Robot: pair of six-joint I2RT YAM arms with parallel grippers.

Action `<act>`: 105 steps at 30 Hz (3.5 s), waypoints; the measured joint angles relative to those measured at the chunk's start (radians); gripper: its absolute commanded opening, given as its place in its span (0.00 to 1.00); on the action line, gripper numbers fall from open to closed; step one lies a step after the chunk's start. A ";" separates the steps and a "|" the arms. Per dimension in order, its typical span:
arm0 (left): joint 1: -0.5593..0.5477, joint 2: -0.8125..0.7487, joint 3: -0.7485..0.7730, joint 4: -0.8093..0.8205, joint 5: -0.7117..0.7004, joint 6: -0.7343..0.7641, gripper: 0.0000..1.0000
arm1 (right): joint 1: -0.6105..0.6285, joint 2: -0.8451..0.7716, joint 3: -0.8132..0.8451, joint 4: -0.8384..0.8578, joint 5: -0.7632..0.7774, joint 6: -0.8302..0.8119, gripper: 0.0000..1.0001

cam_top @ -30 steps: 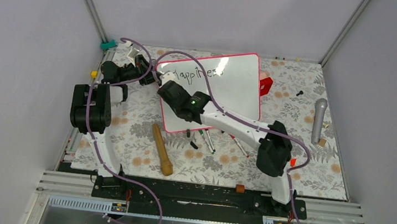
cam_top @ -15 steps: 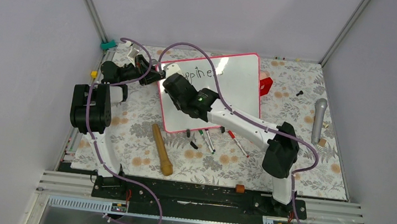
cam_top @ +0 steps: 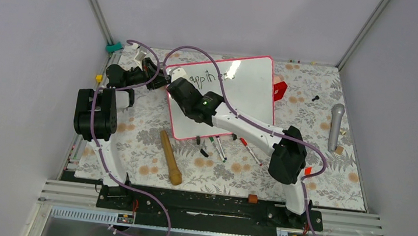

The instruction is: Write a sentence on the whiteboard

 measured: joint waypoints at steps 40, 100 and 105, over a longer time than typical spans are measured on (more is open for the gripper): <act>0.000 0.000 0.000 -0.001 0.000 0.002 0.00 | -0.006 0.013 0.000 -0.016 0.037 -0.006 0.00; 0.000 0.000 0.000 0.000 0.000 0.002 0.00 | -0.014 -0.065 -0.157 0.114 -0.022 -0.010 0.00; 0.000 0.000 0.000 0.000 0.000 0.002 0.00 | -0.014 -0.064 -0.157 0.114 -0.022 -0.010 0.00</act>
